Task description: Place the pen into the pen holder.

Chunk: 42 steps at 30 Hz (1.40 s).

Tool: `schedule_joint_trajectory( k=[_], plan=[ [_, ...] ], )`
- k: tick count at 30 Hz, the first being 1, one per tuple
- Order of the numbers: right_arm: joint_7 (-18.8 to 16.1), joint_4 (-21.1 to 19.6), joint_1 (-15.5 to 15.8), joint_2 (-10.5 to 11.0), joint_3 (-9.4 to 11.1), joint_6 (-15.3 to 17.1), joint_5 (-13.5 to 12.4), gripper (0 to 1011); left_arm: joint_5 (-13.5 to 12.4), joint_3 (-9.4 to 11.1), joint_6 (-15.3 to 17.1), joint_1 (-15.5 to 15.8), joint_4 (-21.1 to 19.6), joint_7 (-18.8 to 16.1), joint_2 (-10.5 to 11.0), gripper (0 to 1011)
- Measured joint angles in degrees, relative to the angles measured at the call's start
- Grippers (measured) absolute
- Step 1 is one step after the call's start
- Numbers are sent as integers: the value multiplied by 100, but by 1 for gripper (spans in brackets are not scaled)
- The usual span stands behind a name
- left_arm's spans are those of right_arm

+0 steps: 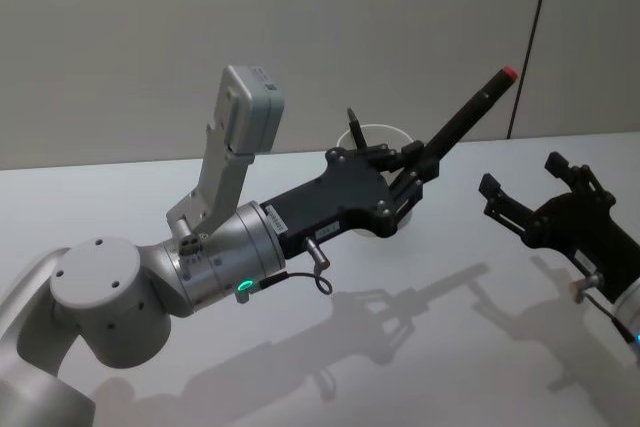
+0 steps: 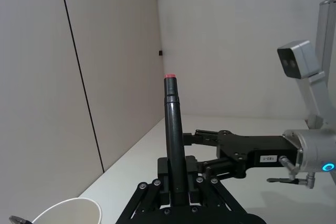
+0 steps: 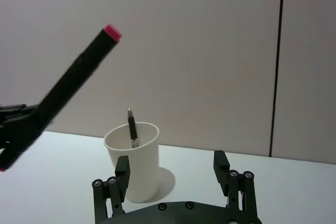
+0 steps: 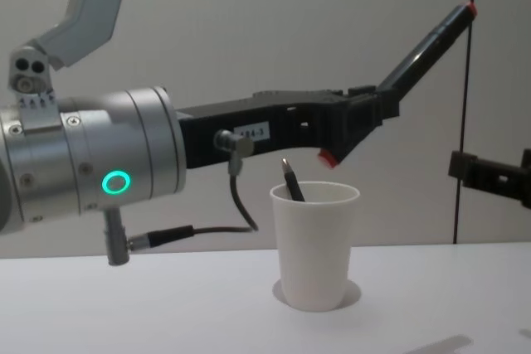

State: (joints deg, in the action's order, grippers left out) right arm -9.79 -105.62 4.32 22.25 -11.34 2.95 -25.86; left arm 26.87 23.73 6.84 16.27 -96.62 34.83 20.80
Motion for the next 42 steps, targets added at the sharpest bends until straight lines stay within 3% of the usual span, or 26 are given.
schedule_joint_trajectory(
  k=[10, 17, 42],
  plan=[
    [-254, -325, 265, 223, 160, 135, -846, 1001, -5, 3, 0, 5, 3, -4, -5, 185],
    [-380, -502, 431, 347, 289, 282, -1637, 1001, -7, 3, 1, 5, 3, -4, -5, 185],
    [-916, -644, 562, 491, 525, 890, -4152, 1001, -6, 3, 0, 5, 3, -3, -5, 185]
  ],
)
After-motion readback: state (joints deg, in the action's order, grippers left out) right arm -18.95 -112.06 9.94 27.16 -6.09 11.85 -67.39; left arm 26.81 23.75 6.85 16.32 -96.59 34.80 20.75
